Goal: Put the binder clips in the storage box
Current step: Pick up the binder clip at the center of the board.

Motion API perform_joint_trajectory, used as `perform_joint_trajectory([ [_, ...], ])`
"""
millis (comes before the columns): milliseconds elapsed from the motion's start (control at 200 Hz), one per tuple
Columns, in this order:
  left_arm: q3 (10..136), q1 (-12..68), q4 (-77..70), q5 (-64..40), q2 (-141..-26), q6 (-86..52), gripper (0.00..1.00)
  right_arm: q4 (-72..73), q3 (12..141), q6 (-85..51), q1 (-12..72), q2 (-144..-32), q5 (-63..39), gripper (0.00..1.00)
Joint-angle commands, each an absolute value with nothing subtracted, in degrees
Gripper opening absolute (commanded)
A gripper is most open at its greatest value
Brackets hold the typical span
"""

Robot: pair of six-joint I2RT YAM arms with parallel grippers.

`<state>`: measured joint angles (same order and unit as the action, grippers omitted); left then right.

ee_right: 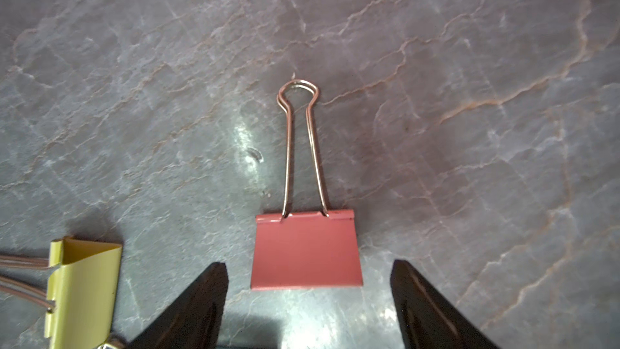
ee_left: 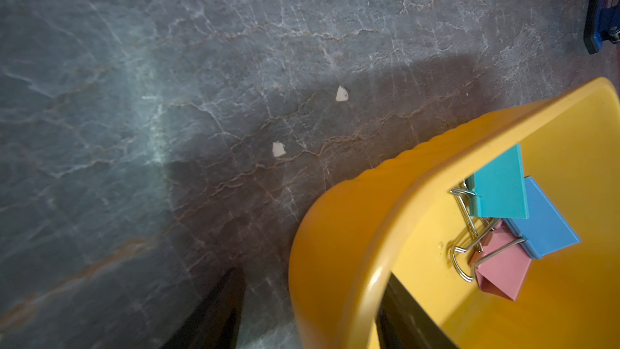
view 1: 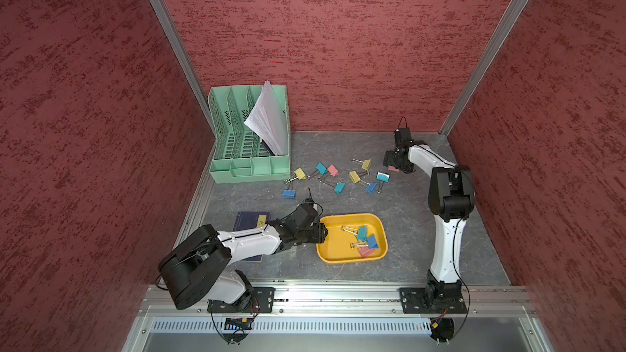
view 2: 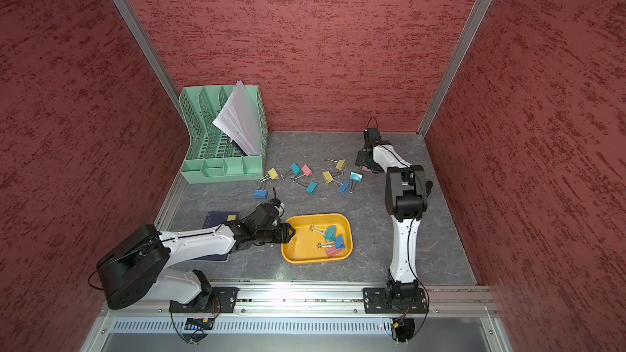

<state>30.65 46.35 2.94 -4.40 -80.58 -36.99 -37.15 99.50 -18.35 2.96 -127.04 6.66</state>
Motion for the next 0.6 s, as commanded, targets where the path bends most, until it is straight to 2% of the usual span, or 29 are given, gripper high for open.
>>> perform_joint_trajectory([
  [0,29.61,45.88,7.14,-4.1,-82.57,-36.47,0.65,-39.08,101.14,-17.84,2.48,-128.01,5.69,0.79],
  [150,29.37,45.74,7.04,-4.08,-82.53,-36.56,0.64,-40.23,102.06,-17.76,2.22,-128.95,4.77,0.75],
  [471,29.26,45.67,7.24,-3.95,-82.32,-36.52,0.64,-40.85,102.99,-17.58,2.02,-129.61,3.66,0.53],
  [596,29.26,45.64,7.13,-3.95,-82.38,-36.56,0.64,-39.76,100.79,-17.82,2.02,-128.12,3.58,0.51],
])
